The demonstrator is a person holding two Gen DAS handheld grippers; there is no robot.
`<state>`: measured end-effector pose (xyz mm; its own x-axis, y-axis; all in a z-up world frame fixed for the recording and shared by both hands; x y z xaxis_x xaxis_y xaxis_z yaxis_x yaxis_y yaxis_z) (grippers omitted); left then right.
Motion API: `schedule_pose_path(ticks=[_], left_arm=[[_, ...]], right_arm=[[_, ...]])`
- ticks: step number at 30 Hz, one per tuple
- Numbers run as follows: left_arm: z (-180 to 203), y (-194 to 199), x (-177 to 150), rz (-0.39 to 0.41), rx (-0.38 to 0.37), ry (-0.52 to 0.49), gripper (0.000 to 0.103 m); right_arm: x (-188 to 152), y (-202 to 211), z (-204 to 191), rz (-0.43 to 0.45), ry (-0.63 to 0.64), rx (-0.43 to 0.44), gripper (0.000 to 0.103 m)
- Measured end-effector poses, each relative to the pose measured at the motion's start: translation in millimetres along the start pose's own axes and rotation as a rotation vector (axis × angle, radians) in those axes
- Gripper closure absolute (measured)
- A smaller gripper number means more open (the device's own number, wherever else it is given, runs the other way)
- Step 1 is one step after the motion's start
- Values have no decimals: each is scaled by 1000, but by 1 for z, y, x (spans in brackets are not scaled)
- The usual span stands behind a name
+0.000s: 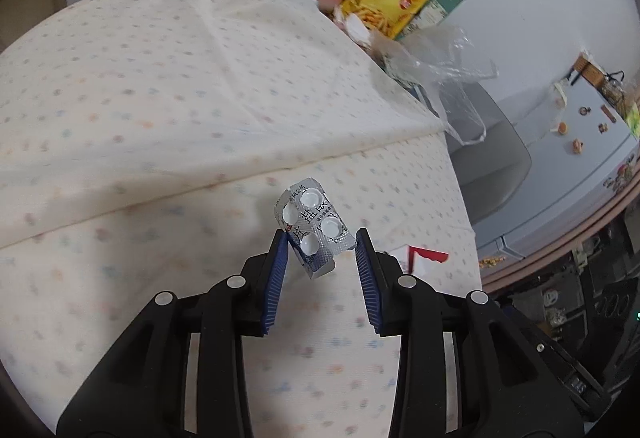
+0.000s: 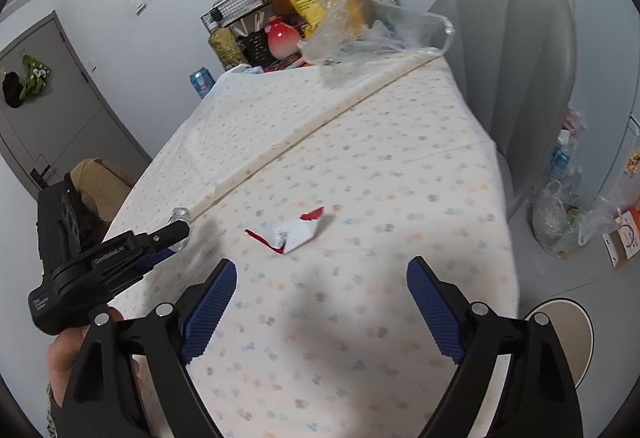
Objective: Collect trash
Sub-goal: 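Grasp the white-and-red paper scrap with the right gripper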
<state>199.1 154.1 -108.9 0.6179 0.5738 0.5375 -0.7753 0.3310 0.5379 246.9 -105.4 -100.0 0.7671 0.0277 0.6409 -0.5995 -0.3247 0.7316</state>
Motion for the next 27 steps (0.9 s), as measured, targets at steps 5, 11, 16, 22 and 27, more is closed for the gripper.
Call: schedule_pose_path(ticks=[5, 11, 16, 22, 27], left_arm=[[-18, 20, 2, 24, 33, 15, 68], [-35, 40, 1, 50, 63, 33, 68], [-50, 52, -2, 64, 72, 63, 67], [-58, 57, -6, 66, 77, 76, 67], [-60, 56, -6, 65, 76, 84, 67]], right_arm=[[11, -26, -23, -27, 30, 7, 23], [17, -58, -34, -40, 37, -64, 12], [13, -69, -58, -39, 180, -97, 8], [10, -82, -76, -55, 316, -142, 8], [12, -92, -80, -75, 376, -173, 8]])
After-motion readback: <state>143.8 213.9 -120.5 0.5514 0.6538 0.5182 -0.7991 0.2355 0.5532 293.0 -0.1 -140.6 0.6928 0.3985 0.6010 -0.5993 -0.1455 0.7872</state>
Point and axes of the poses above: each gripper's, at about its wrist camera, not at the fingertips, and y roughly against the way its jaws point, z to its right, x to its top, the point moved 2 cm from there along -y, roughly the way its jaws point, and after that the axes turned 12 degrees about -x, right-handed, at the moved point
